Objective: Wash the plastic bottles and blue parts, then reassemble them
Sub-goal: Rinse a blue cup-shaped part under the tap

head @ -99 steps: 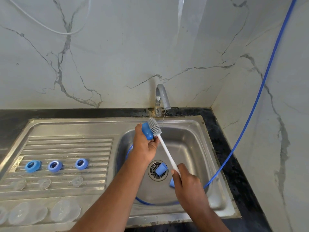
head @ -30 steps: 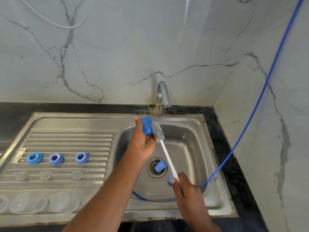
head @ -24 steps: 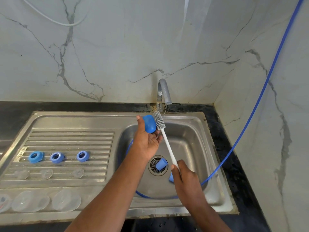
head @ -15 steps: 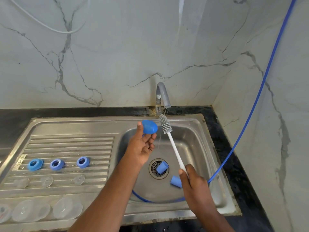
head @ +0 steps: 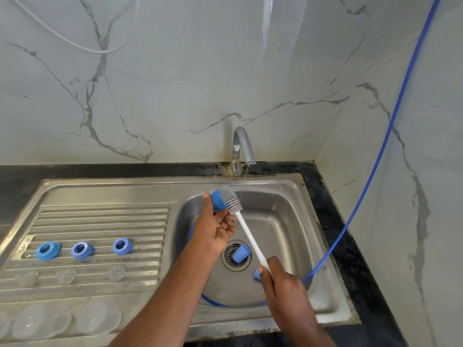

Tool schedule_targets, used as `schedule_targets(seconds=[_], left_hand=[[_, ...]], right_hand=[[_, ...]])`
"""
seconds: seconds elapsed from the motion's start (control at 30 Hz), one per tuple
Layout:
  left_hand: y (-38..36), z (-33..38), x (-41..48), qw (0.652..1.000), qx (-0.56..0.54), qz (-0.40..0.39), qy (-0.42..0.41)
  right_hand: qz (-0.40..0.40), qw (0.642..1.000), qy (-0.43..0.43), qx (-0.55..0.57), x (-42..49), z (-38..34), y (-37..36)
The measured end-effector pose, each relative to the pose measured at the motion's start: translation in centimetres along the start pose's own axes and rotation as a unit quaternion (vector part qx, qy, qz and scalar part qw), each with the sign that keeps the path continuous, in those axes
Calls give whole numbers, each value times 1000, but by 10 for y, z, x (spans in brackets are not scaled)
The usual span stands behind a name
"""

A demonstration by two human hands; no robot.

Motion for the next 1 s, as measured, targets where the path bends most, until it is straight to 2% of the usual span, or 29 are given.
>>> schedule_targets(seconds=[0.2, 0.37, 0.43, 0.57, 0.73, 0.83, 0.9, 1.0], left_hand=[[3, 13, 0, 999, 20, -31, -8], [14, 45, 8, 985, 134, -78, -78], [23, 57, 10, 975, 182, -88, -96], [24, 74, 7, 954, 245, -133, -109], [20, 95, 9, 921, 327, -128, -169], [20, 97, 8, 889, 402, -155, -157], [17, 93, 8, 890, 405, -161, -135], [10, 87, 11, 920, 334, -166, -120]], right_hand=[[-17, 1000, -19, -4, -1, 4, 4], [-27, 998, -48, -34, 13, 8, 22], [-51, 997, -24, -44, 18, 2, 27], [-34, 996, 19, -86, 28, -1, 34], [-45, 985, 84, -141, 35, -3, 41], [-37, 962, 106, -251, 38, -9, 41], [-9, 951, 93, -296, 42, -13, 38], [8, 956, 69, -284, 44, -24, 34]])
Point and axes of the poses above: each hand's wrist, its own x-axis towards the middle knuckle, its own y-axis out of the back of the hand, z = x × y, the point moved 2 cm from there along x, towards the middle knuckle, and after that the axes turned 11 degrees about -x, right-handed, at the moved point
